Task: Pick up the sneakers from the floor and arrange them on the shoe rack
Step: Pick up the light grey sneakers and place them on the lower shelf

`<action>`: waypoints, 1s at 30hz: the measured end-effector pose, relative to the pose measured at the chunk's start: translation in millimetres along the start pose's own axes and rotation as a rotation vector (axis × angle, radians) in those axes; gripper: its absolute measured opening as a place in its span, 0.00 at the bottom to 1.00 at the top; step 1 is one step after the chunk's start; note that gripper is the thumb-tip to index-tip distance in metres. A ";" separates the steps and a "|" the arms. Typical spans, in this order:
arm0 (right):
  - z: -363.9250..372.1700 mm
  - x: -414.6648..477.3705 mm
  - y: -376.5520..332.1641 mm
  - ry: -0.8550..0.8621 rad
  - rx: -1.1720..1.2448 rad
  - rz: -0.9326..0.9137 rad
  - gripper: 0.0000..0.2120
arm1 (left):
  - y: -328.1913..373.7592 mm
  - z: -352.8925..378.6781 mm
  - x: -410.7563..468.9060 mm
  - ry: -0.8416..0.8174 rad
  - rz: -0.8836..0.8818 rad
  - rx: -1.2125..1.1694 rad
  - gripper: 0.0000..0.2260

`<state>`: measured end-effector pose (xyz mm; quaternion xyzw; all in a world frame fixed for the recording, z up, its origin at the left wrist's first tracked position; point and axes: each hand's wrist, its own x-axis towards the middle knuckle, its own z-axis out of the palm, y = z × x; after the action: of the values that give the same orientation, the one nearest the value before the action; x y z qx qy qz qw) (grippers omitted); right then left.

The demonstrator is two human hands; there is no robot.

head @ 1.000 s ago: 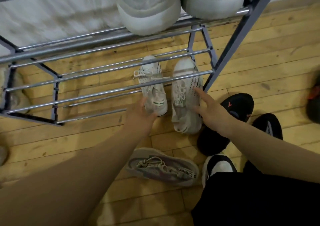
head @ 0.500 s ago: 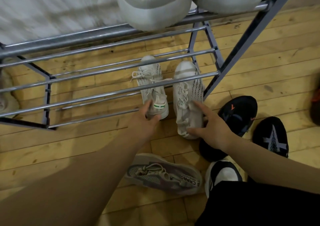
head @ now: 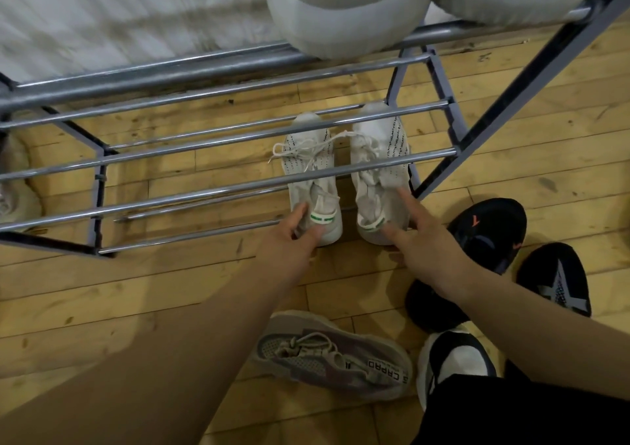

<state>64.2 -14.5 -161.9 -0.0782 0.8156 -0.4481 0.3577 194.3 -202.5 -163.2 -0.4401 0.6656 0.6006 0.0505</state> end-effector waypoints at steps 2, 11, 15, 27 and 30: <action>1.1 0.5 5.2 0.020 0.115 -0.011 0.33 | -1.8 1.4 2.1 0.031 -0.004 -0.027 0.27; 7.6 20.7 -24.4 0.008 0.329 -0.073 0.26 | 4.0 15.1 6.9 0.049 -0.023 -0.162 0.29; 8.9 29.2 -32.1 0.050 0.258 -0.072 0.23 | -1.3 18.0 3.7 0.096 -0.017 -0.210 0.28; 2.2 20.2 -18.5 0.184 -0.257 -0.183 0.24 | 21.3 15.2 20.6 0.069 0.086 -0.056 0.28; 0.4 19.1 -21.1 0.180 -0.267 -0.183 0.24 | 26.4 23.4 24.9 0.038 0.108 0.042 0.28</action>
<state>46.4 -35.7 -155.3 -0.1585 0.8861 -0.3715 0.2271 151.3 -198.8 -164.5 -0.4138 0.7018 0.5797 0.0145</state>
